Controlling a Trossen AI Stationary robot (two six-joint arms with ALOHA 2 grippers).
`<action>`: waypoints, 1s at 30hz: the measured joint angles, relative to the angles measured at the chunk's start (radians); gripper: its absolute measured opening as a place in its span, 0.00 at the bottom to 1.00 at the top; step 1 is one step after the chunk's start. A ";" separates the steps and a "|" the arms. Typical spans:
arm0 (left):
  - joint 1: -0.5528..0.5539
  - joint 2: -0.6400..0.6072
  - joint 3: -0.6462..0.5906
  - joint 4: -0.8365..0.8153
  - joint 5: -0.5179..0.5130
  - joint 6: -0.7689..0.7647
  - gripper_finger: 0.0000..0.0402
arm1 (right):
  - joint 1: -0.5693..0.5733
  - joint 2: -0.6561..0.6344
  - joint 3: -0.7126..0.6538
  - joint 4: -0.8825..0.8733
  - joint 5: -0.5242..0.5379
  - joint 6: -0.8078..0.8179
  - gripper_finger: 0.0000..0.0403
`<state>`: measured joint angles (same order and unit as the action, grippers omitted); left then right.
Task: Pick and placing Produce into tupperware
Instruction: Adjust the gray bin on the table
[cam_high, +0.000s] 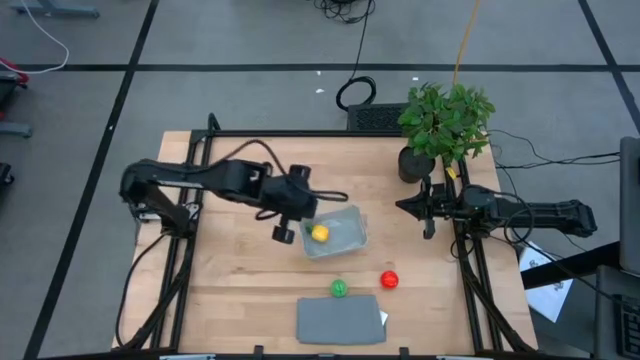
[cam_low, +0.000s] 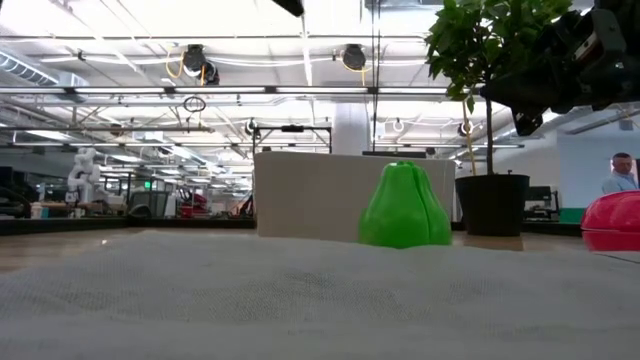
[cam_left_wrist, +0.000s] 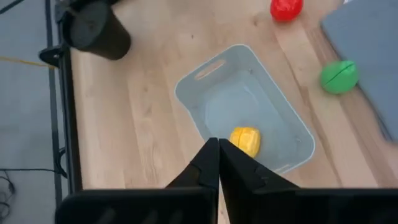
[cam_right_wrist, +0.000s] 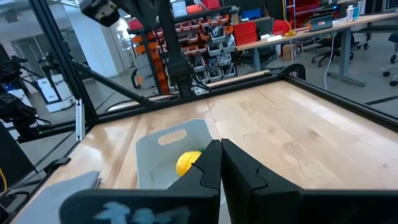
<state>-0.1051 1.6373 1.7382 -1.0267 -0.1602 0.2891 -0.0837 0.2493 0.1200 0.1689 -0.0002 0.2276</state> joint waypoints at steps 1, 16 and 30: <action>0.001 -0.017 -0.015 0.001 0.000 -0.009 0.03 | 0.000 0.000 0.000 0.005 0.000 0.000 0.00; 0.022 -0.475 -0.711 0.788 0.051 -0.155 0.00 | 0.000 0.016 0.000 0.014 0.000 -0.003 0.00; 0.044 -0.810 -1.280 1.290 -0.003 -0.214 0.00 | 0.000 0.080 0.000 0.022 0.000 0.018 0.00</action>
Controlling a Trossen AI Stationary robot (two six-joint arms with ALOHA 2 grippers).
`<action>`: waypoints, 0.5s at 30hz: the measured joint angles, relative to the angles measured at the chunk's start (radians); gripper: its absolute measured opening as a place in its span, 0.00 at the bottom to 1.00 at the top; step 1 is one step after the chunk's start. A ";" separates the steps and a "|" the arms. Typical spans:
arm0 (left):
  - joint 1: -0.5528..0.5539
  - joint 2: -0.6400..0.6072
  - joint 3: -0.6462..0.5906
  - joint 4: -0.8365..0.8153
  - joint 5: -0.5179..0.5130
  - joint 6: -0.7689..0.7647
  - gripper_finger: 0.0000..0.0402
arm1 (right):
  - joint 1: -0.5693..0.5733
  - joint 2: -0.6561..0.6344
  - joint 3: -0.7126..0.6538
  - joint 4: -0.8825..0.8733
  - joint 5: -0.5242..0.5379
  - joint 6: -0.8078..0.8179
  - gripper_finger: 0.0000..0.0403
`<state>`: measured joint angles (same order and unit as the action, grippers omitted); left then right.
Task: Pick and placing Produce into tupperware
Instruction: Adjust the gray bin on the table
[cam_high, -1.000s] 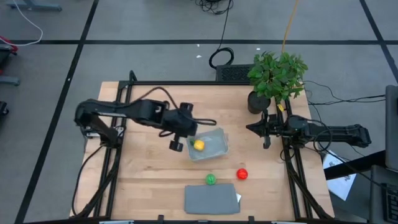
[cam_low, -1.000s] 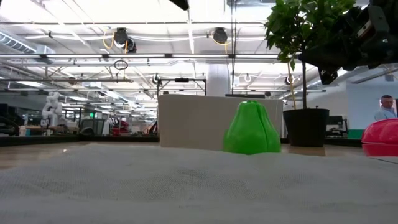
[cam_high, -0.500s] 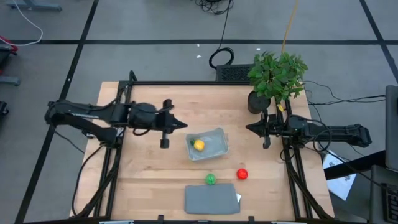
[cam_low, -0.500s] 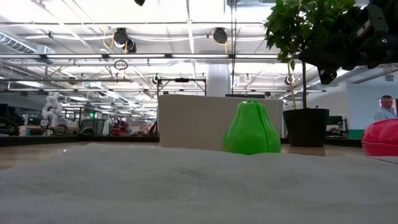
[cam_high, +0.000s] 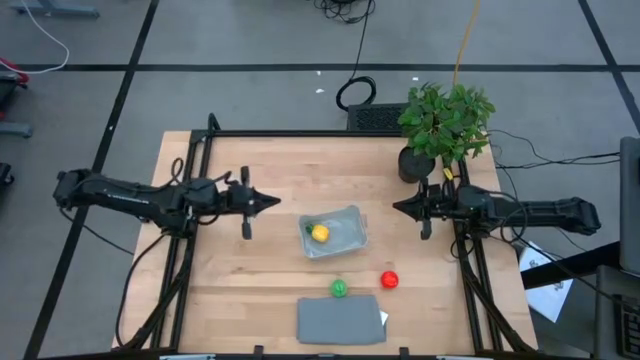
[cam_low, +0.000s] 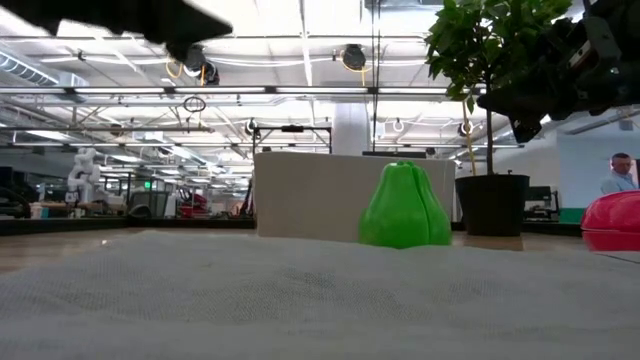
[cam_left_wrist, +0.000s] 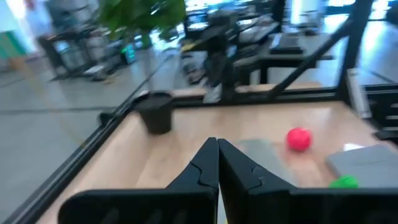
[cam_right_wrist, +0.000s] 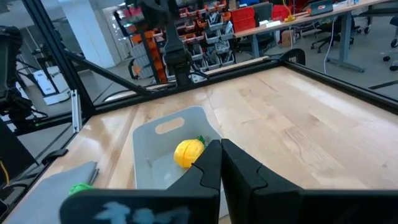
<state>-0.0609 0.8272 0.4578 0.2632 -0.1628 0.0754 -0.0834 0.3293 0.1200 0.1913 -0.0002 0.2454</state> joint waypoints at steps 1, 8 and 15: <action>-0.002 -0.015 -0.037 0.021 -0.020 -0.010 0.00 | 0.000 0.009 0.000 0.006 0.000 -0.001 0.00; 0.000 -0.078 -0.293 0.320 -0.056 -0.030 0.00 | 0.000 0.088 0.000 0.057 0.000 -0.006 0.00; 0.022 -0.082 -0.374 0.382 -0.030 -0.063 0.00 | 0.000 0.179 0.000 0.206 0.044 -0.013 0.00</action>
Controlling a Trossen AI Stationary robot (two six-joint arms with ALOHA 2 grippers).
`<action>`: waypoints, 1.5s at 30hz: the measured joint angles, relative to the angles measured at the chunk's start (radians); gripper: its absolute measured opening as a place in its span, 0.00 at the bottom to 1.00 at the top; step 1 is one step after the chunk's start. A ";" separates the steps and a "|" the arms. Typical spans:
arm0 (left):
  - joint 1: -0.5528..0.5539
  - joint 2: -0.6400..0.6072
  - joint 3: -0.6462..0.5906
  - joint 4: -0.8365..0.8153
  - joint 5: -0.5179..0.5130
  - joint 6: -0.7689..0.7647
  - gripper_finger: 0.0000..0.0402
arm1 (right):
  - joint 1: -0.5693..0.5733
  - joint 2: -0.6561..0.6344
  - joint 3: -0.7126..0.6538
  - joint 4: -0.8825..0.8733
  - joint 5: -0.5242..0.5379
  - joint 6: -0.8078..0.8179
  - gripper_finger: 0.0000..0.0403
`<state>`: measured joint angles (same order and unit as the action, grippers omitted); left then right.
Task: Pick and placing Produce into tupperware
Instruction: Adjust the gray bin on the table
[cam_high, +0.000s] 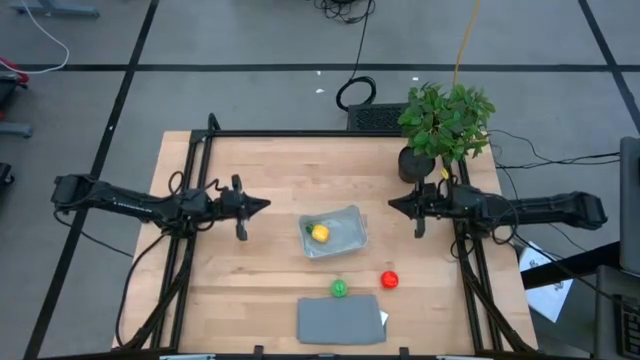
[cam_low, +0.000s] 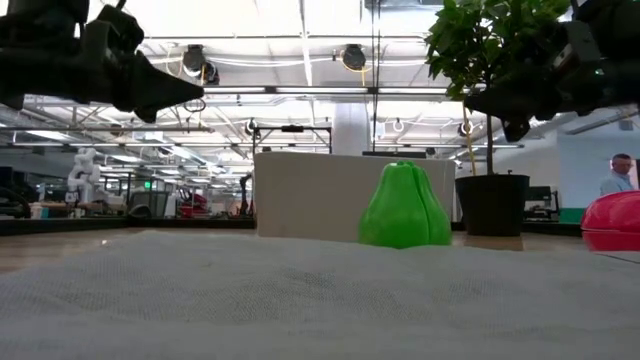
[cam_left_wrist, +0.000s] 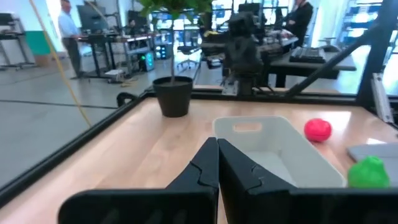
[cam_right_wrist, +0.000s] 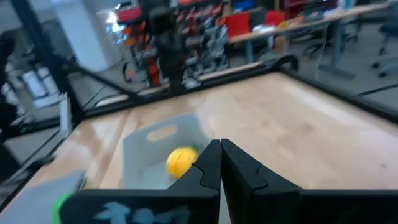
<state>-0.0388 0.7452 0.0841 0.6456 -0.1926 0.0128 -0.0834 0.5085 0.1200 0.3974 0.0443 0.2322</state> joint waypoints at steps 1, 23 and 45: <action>-0.001 0.000 -0.001 0.000 0.007 0.000 0.00 | 0.000 0.016 0.000 0.025 0.021 0.005 0.00; -0.001 0.000 -0.002 0.007 0.008 0.061 0.04 | -0.029 0.635 0.161 0.280 0.117 -0.019 0.00; -0.001 0.001 -0.002 0.000 0.009 0.060 0.01 | -0.139 0.968 0.335 0.287 -0.010 -0.116 0.00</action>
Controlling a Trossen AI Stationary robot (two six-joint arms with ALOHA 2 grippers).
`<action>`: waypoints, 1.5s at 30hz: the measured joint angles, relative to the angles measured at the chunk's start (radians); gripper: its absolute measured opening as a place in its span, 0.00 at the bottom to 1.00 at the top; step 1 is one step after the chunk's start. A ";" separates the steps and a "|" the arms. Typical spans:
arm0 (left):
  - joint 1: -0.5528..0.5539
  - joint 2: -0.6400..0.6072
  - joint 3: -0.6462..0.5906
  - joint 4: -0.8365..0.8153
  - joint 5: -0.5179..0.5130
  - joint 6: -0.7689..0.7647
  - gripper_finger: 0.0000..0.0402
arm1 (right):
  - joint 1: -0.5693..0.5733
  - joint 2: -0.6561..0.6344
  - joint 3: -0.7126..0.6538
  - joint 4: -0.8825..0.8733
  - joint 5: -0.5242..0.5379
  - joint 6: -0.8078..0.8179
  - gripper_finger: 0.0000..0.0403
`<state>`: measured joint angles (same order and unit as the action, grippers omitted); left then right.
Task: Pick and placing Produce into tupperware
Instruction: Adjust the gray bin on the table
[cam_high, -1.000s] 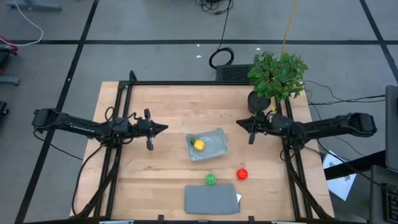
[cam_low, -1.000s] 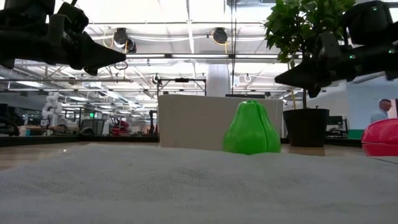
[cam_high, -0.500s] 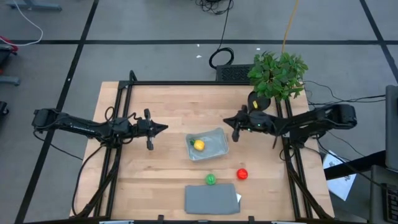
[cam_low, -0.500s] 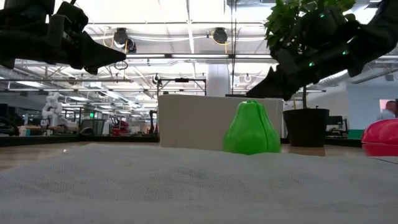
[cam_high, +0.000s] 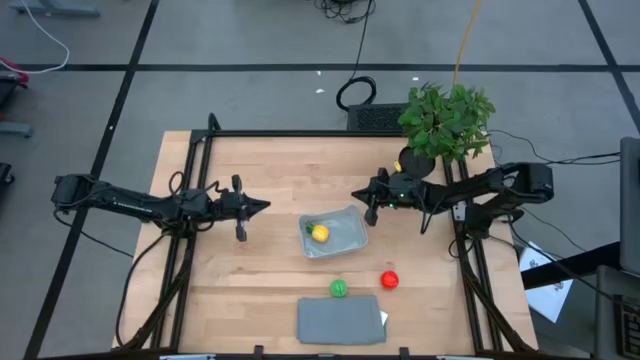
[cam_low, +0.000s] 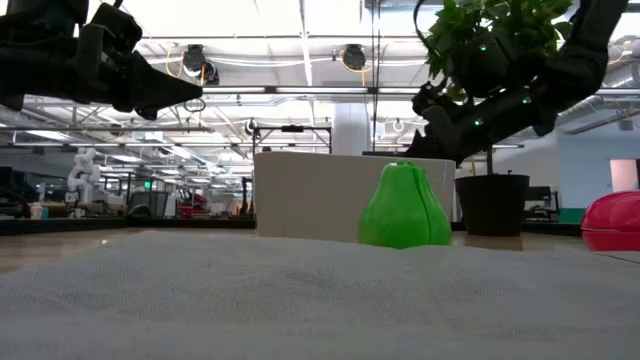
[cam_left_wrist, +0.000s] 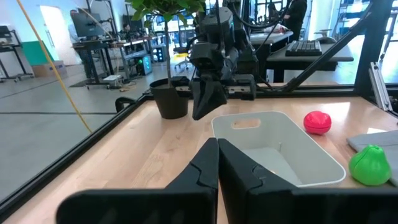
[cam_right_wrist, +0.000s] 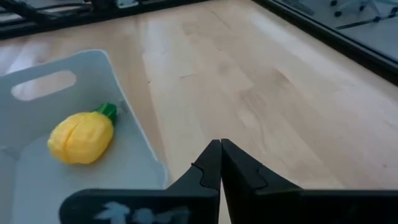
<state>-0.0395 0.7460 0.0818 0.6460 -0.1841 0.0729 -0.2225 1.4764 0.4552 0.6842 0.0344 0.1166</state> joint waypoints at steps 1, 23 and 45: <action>0.000 0.000 0.000 0.000 0.000 0.000 0.01 | -0.002 0.012 0.010 0.000 -0.015 -0.006 0.00; 0.000 0.000 0.000 0.000 0.000 0.013 0.05 | -0.005 0.043 0.030 -0.015 -0.135 -0.029 0.00; 0.000 0.000 0.000 0.001 0.000 0.011 0.05 | 0.046 0.043 0.030 -0.037 -0.144 0.031 0.00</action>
<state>-0.0395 0.7460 0.0818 0.6468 -0.1844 0.0841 -0.1769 1.5192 0.4847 0.6467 -0.1097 0.1477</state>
